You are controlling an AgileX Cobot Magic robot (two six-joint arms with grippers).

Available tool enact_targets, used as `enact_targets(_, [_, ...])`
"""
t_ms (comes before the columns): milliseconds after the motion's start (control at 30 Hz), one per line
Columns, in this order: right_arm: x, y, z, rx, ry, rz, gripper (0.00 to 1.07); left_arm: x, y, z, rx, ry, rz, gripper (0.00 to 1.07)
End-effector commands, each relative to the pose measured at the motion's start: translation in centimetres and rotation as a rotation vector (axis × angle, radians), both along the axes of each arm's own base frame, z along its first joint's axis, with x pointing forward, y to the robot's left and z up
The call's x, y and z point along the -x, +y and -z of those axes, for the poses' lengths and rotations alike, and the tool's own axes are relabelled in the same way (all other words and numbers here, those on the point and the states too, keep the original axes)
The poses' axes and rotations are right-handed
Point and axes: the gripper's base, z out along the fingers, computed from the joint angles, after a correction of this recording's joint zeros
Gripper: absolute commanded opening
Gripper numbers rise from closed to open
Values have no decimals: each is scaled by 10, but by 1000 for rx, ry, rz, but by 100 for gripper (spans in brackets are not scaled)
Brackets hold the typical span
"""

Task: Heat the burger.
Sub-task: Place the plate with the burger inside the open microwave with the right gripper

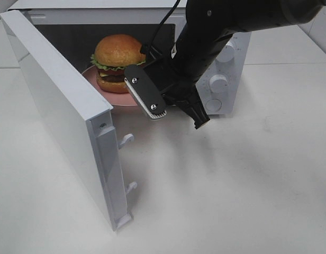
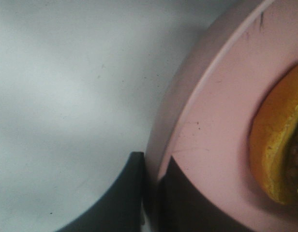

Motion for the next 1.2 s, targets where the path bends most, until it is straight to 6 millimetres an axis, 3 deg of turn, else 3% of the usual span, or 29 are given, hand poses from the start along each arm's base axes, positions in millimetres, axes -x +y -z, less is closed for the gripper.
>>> enact_targets(33, [-12,9,-9,-47,-69,12,0,0,0,0,6,-6,3,98])
enact_targets(1200, [-77,47,9,-98,-152,123,0,0,0,0,6,-6,3,98])
